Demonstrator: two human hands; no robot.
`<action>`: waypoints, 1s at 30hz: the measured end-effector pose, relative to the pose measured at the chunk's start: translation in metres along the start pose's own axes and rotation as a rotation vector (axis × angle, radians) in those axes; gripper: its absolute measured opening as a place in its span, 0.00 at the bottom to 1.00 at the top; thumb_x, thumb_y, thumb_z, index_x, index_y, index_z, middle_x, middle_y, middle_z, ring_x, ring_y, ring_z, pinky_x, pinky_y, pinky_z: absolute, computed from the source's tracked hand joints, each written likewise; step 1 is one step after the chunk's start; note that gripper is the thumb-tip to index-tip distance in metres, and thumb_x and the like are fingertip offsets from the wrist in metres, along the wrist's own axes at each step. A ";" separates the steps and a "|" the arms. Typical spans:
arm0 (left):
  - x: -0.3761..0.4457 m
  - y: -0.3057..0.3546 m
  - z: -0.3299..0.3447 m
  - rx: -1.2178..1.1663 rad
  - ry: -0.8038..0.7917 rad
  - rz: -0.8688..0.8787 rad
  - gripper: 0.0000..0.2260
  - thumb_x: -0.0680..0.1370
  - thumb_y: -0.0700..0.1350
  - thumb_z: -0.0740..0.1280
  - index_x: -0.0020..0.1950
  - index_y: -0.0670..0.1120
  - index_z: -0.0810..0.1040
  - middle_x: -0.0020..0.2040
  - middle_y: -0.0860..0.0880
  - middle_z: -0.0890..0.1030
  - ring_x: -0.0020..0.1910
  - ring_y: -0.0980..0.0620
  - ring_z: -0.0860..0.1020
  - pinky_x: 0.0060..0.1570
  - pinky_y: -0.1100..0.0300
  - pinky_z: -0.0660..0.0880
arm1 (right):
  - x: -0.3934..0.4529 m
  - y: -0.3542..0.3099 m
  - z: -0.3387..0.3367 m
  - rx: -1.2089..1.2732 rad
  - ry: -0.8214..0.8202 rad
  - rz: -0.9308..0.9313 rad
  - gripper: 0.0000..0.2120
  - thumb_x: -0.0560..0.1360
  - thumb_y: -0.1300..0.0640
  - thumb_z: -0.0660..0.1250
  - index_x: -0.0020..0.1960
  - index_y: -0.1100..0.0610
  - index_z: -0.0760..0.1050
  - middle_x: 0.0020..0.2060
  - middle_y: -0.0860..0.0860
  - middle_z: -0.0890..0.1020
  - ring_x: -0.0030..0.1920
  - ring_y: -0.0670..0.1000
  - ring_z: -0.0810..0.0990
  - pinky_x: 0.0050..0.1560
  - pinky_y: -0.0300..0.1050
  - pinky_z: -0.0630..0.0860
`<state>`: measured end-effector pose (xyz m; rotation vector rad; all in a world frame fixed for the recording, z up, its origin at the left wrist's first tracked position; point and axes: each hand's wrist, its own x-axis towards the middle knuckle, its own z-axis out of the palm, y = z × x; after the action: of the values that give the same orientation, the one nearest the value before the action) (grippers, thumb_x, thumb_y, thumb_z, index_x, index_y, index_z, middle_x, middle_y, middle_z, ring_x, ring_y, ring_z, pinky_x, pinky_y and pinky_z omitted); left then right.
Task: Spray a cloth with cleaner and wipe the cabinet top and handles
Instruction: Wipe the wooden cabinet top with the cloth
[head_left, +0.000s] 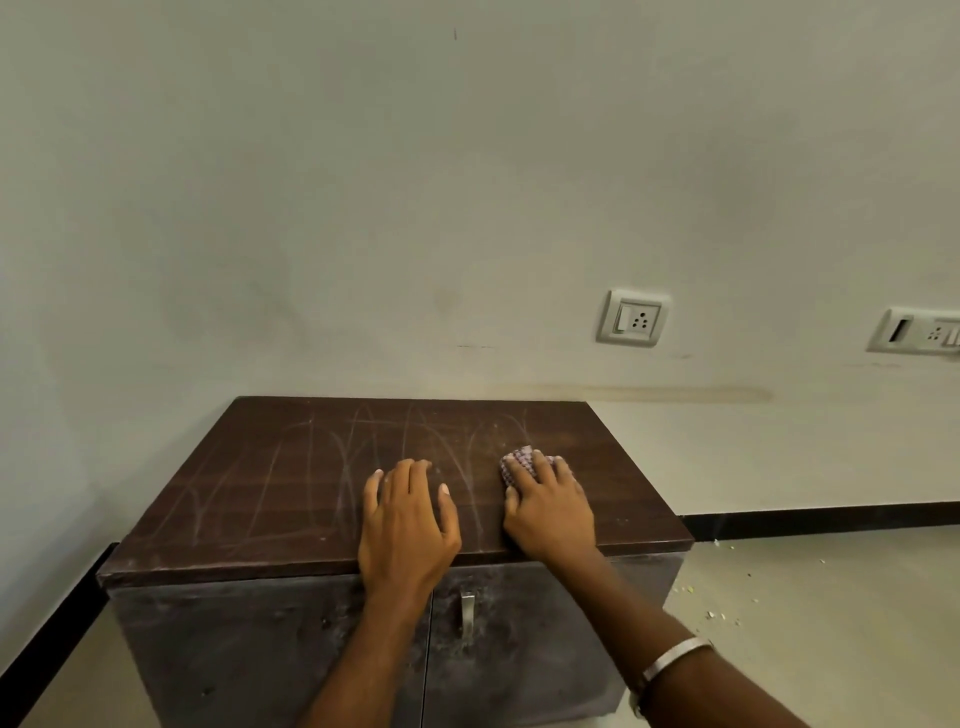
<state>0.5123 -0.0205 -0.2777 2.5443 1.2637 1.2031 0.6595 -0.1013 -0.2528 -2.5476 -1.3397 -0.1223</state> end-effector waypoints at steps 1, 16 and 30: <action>0.000 0.000 0.000 0.003 -0.004 -0.001 0.19 0.78 0.52 0.54 0.60 0.44 0.77 0.56 0.49 0.79 0.56 0.50 0.77 0.68 0.49 0.65 | 0.000 -0.009 0.003 0.008 -0.005 -0.030 0.24 0.81 0.44 0.49 0.77 0.43 0.54 0.78 0.50 0.54 0.78 0.56 0.48 0.77 0.54 0.48; 0.000 -0.001 0.000 -0.022 -0.006 0.001 0.19 0.79 0.52 0.53 0.60 0.45 0.76 0.56 0.50 0.78 0.56 0.50 0.77 0.69 0.49 0.64 | 0.012 0.070 -0.012 -0.018 0.017 0.169 0.24 0.81 0.45 0.49 0.77 0.43 0.55 0.78 0.51 0.57 0.77 0.55 0.52 0.77 0.54 0.52; 0.001 -0.001 0.000 0.003 -0.023 -0.008 0.19 0.78 0.52 0.53 0.61 0.45 0.76 0.58 0.49 0.78 0.58 0.50 0.76 0.69 0.49 0.64 | 0.009 -0.007 0.007 0.019 0.001 -0.130 0.24 0.81 0.44 0.49 0.76 0.42 0.55 0.78 0.49 0.57 0.78 0.54 0.50 0.76 0.53 0.52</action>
<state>0.5115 -0.0192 -0.2777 2.5456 1.2707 1.1682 0.6585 -0.0889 -0.2561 -2.4440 -1.4981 -0.1340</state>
